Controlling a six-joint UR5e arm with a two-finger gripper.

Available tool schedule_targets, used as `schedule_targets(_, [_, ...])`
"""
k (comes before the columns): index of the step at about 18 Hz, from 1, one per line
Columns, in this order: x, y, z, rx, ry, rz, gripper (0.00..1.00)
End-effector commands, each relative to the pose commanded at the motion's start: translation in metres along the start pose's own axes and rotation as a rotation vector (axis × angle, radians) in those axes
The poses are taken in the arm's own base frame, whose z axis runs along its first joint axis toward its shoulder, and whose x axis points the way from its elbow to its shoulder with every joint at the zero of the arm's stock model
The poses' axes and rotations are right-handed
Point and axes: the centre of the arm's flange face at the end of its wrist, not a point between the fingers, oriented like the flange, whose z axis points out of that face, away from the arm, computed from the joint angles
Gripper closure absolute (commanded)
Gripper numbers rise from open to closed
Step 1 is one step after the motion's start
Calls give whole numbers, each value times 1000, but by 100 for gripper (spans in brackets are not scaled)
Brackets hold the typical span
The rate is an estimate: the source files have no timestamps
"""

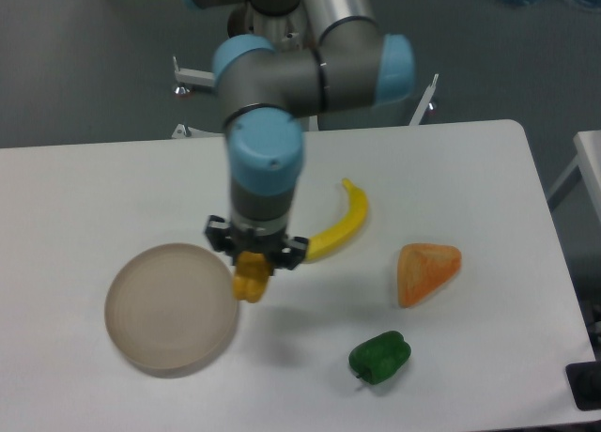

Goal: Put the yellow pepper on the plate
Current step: 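Carry the held yellow pepper with the gripper over the beige plate, then lower the yellow pepper onto the plate and open the gripper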

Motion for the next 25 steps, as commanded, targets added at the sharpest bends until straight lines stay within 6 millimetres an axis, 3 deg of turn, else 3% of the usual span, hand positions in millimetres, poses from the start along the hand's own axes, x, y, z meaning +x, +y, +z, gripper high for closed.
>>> schedule_targets(3, [40,-11,28,-25,-7,16,55])
schedule_targets(6, [57,-20,69,-30,-22,4,55])
schedule_targets(10, [72,-19,93,2,-72,23,55])
schedule_targets(12, [70,-22,107,-14,-69,22,55])
schedule_targets(20, [69,-23,112,-27,-92,20,54])
schedule_targets(22, [69,-23,109,-22,-91,20,43])
schedule_targets(23, [69,-22,109,-22,-92,20,31])
schedule_targets(25, [69,-22,106,-18,-95,20,21])
